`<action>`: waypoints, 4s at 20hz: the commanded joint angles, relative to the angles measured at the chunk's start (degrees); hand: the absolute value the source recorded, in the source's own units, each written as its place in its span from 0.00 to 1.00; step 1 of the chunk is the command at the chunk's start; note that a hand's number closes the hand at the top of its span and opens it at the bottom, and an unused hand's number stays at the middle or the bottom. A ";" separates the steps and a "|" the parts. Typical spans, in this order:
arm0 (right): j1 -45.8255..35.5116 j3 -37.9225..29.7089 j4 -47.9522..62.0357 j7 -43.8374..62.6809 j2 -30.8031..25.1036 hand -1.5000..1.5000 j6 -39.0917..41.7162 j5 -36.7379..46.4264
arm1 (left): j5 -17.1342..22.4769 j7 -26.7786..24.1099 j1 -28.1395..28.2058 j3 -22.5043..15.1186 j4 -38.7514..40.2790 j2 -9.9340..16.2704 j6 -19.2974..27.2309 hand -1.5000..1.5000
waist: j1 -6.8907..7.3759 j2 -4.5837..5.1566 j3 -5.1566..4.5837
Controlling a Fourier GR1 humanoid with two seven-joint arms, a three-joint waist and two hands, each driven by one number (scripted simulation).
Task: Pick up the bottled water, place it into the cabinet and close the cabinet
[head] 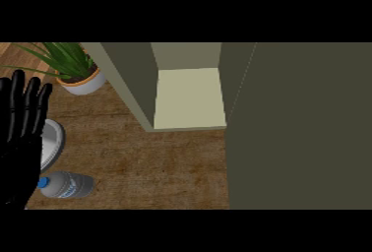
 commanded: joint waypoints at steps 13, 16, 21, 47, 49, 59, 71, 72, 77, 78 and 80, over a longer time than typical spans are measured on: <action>17.45 7.85 -17.77 15.11 2.69 0.00 0.19 -6.14 | 38.45 2.56 24.35 17.45 -1.94 16.98 -30.51 0.00 | 2.88 0.69 -1.54; 23.12 8.52 -22.14 15.40 2.48 0.00 0.87 -6.35 | 42.84 5.05 25.88 21.25 -4.14 18.26 -31.17 0.00 | 2.32 0.88 -1.45; 32.45 9.98 -26.34 11.06 1.92 0.00 4.46 -6.65 | 40.96 3.90 29.45 24.32 -1.95 15.97 -34.25 0.00 | 1.73 0.89 -1.42; 50.32 20.05 -29.42 -1.54 1.22 0.00 6.98 0.70 | 8.57 -14.24 12.98 25.43 30.75 6.15 -37.32 0.00 | 0.81 1.01 -1.51; 52.74 18.33 -28.84 -4.89 -0.45 0.00 8.78 -0.66 | 3.78 -19.12 13.73 23.67 33.19 3.47 -36.03 0.00 | 0.70 0.93 -1.50; 56.72 20.57 -31.39 -6.49 -2.19 0.00 8.98 1.25 | -4.93 -38.85 3.54 25.30 62.32 8.23 -31.47 0.00 | 0.22 1.11 -1.64; 57.15 18.93 -27.95 -10.10 -2.91 0.00 8.76 -0.96 | -6.88 -48.26 -3.51 19.12 81.84 9.89 -35.91 0.00 | 0.57 1.30 -1.66; 58.48 19.72 -29.86 -9.59 -2.98 0.00 8.51 -0.97 | -7.15 -50.42 -2.30 18.81 83.26 10.37 -36.67 0.00 | 0.43 1.30 -1.72; 60.24 20.04 -28.95 -12.19 -3.58 0.00 8.83 0.22 | -4.64 -51.28 -5.91 19.61 87.11 8.26 -33.34 1.00 | 0.28 1.19 -1.68; 59.07 19.89 -29.29 -11.42 -3.30 0.00 8.28 -0.29 | -5.99 -55.69 -3.29 18.64 88.73 7.94 -33.26 1.00 | 0.55 1.36 -1.77; 59.68 18.23 -27.93 -12.08 -4.53 0.00 8.74 -0.83 | -3.61 -51.77 -7.74 19.76 90.74 9.32 -35.01 1.00 | 0.45 1.24 -1.64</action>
